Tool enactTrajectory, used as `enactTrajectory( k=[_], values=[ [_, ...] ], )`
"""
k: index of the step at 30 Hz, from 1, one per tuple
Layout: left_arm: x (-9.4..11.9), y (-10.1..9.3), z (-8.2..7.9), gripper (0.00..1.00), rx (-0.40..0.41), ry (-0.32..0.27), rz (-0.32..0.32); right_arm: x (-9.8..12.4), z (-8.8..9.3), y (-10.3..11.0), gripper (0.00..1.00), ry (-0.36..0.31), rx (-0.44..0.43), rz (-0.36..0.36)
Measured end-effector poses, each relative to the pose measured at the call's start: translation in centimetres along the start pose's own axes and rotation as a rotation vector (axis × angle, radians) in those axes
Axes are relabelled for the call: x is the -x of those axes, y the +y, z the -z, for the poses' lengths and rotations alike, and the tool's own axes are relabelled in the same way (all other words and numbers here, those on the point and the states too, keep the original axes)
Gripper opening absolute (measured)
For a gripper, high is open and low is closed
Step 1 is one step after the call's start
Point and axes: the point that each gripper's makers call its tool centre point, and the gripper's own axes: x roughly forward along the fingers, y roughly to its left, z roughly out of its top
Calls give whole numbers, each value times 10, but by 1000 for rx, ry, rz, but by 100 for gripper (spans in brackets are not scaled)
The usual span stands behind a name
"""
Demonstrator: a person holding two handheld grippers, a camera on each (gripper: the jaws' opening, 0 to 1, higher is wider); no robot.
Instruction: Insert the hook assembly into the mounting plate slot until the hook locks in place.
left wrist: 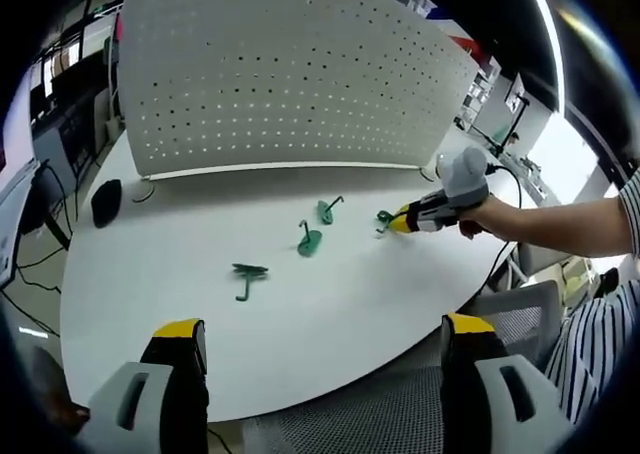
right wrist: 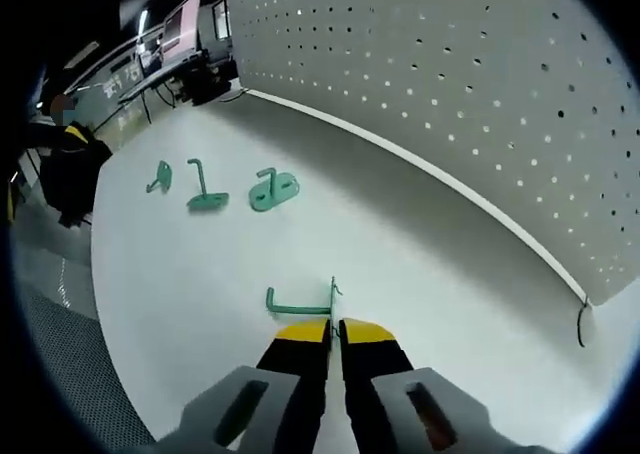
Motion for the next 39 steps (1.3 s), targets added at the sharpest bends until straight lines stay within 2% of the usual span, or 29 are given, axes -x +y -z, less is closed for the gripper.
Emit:
enactTrajectory(
  k=[6, 14, 17, 19, 22, 28, 39],
  values=[
    [1, 1, -2, 100, 2, -6, -2, -1, -1, -3, 1, -1, -101, -8],
    [1, -1, -6, 100, -5, -20, 8, 5, -10, 0, 0, -38, -63, 18],
    [1, -3, -7, 100, -7, -24, 13, 9, -15, 1, 0, -56, -78, 19],
    [1, -4, -8, 100, -6, -30, 14, 13, -22, 4, 0, -82, -138, 12],
    [3, -5, -11, 100, -9, -40, 20, 24, -41, 12, 0, -131, -100, 15],
    [6, 0, -24, 99, 3, -60, 8, 45, -77, 29, 0, -237, -122, -5],
    [9, -13, -57, 94, 43, -121, 57, 82, -110, 71, 0, -370, -179, -86]
  ],
)
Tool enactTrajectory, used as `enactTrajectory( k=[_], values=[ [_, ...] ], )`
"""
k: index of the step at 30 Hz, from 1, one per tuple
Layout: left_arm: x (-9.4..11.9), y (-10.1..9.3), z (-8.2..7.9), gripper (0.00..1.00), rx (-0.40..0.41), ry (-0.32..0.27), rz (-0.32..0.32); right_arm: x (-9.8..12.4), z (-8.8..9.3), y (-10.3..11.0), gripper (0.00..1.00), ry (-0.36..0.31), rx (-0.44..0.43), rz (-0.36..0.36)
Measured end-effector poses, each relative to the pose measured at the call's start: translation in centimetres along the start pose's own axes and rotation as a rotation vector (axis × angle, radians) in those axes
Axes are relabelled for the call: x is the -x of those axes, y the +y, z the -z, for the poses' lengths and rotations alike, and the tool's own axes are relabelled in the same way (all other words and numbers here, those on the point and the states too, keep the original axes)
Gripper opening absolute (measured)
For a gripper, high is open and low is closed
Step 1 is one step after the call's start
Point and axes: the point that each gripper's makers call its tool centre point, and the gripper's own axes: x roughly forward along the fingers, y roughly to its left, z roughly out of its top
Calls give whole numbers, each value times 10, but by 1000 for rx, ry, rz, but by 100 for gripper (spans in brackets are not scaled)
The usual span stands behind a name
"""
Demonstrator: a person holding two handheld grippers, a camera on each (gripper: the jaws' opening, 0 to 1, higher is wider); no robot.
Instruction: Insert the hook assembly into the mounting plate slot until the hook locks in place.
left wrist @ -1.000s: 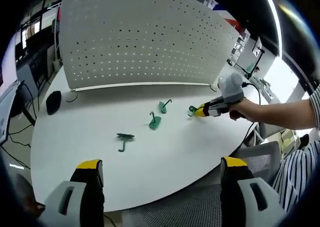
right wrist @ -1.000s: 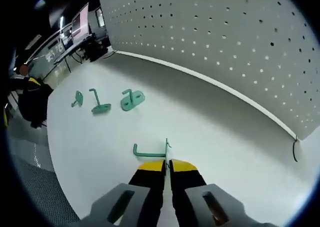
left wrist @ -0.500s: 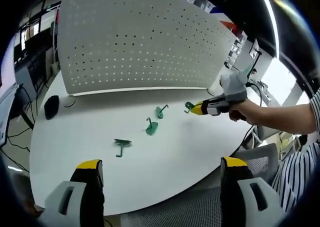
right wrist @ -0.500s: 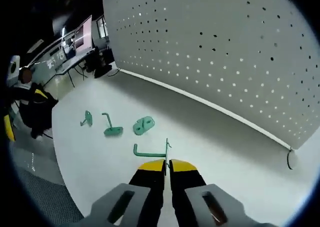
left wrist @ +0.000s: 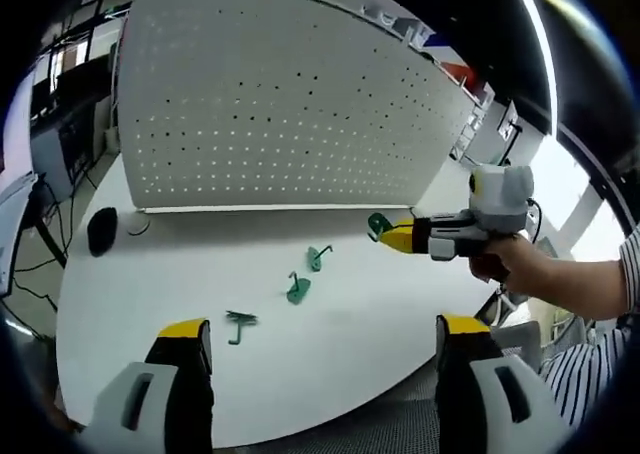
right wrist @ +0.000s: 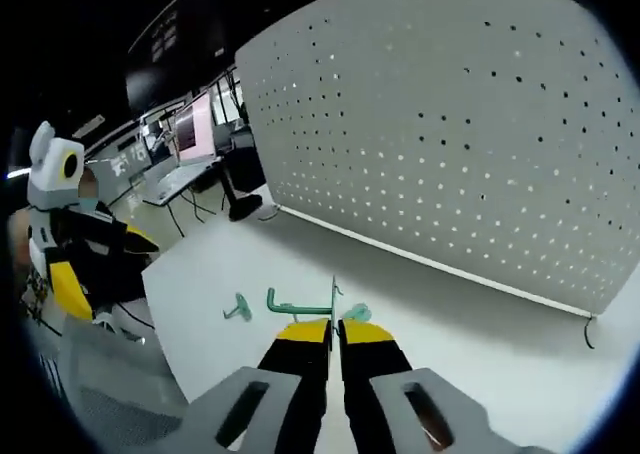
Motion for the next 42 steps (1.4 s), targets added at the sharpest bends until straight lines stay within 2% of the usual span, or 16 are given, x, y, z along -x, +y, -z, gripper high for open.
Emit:
enactTrajectory(
  k=[7, 15, 20, 27, 29, 31, 34, 42],
  values=[
    [-3, -15, -16, 87, 100, -48, 72, 11, -13, 33, 0, -77, -22, -50],
    [-5, -22, -24, 82, 113, -62, 94, 19, -25, 63, 0, -145, -44, -81],
    [-6, -29, -33, 79, 170, -89, 138, 22, -32, 73, 0, -181, -61, -97],
    [-3, -38, -44, 66, 207, -124, 186, 30, -44, 86, 0, -227, -93, -128],
    [-1, -41, -47, 60, 213, -139, 203, 36, -53, 90, 0, -272, -73, -124],
    [2, -43, -51, 53, 231, -159, 217, 38, -54, 93, 0, -276, -68, -124],
    [7, -44, -55, 41, 206, -181, 215, 39, -57, 99, 0, -291, -76, -139],
    [12, -52, -58, 33, 241, -196, 260, 44, -62, 106, 0, -320, -91, -150]
  ],
)
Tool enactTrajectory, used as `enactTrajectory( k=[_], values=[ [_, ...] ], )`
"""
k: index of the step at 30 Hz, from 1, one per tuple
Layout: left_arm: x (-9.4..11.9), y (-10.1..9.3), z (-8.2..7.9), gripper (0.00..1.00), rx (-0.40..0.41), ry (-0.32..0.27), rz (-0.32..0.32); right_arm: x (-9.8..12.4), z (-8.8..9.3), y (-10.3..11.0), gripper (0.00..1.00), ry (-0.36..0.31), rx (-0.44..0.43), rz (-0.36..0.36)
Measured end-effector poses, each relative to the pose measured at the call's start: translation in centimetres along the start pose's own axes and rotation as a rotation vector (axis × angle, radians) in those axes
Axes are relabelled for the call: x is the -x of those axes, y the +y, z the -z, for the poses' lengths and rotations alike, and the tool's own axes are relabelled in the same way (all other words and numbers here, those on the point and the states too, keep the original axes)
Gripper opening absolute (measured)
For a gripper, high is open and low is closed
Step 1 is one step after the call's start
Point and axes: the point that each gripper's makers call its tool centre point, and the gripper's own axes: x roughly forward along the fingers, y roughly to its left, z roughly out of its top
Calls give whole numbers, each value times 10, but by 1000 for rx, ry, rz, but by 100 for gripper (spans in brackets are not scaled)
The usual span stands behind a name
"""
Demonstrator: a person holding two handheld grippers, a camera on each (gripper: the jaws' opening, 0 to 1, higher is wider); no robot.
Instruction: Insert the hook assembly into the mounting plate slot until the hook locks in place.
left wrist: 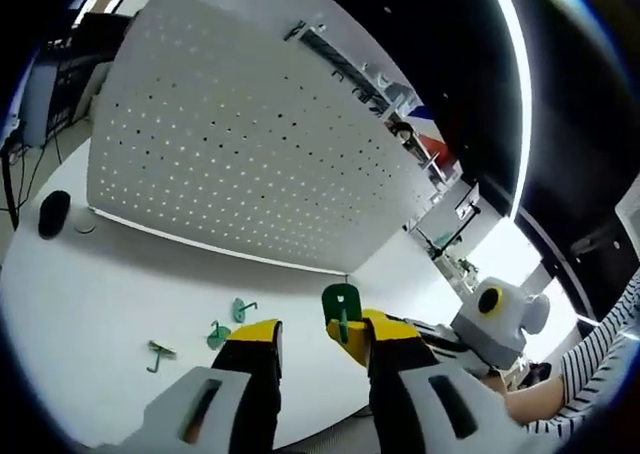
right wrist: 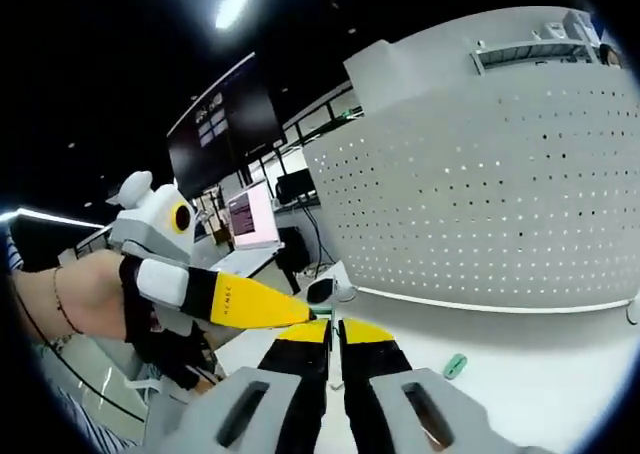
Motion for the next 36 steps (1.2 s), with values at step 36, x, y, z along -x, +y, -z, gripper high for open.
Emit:
enactTrajectory(
  k=[36],
  values=[
    [4, -20, -7, 3, 28, 0, 84, 6, -12, 7, 0, -51, -38, -4]
  ],
)
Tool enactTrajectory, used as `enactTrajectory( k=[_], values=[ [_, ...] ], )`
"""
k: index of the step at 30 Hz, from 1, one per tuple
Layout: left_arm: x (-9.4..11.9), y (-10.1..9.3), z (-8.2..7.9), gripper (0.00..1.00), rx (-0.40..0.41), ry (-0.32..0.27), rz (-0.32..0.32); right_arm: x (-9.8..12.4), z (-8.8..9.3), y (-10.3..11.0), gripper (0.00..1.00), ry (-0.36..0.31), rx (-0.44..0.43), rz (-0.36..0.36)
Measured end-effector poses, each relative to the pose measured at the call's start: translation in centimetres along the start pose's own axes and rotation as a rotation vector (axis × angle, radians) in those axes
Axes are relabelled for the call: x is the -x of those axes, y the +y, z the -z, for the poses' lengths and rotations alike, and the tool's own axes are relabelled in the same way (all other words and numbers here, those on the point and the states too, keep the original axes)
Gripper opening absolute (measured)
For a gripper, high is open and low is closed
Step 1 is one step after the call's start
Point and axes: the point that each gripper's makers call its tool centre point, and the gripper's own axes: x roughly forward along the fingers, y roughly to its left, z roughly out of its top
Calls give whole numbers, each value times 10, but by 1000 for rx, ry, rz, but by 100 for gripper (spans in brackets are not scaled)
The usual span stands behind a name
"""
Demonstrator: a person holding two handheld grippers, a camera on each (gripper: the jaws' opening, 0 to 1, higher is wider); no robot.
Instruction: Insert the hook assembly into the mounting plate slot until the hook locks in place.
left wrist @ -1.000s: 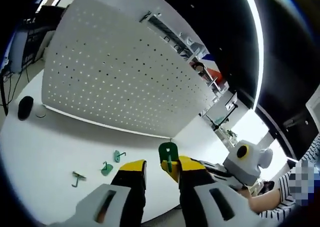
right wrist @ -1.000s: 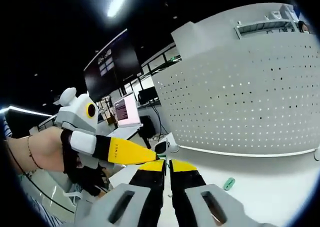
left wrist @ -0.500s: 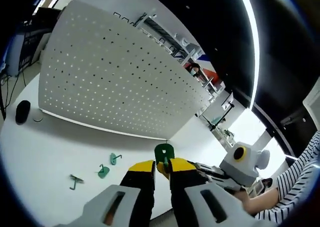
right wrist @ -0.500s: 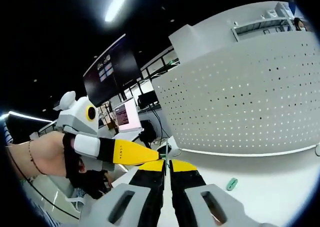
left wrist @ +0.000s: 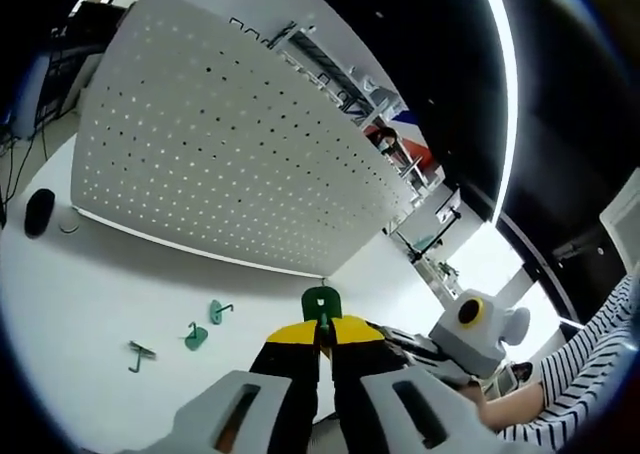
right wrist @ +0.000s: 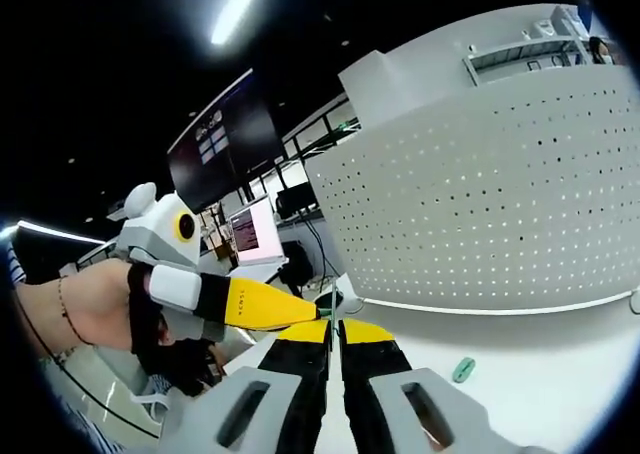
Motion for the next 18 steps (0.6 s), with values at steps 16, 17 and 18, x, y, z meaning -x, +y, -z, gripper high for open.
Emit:
enactTrajectory(
  k=[16, 17, 18],
  values=[
    [-1, -2, -1, 1, 85, 10, 5, 2, -3, 0, 1, -2, 14, -12],
    [0, -1, -1, 1, 87, 10, 4, 2, -2, 0, 1, 1, 16, -16],
    [0, -1, 0, 1, 90, 7, 2, 1, -2, 0, 1, 3, 18, -22]
  ],
)
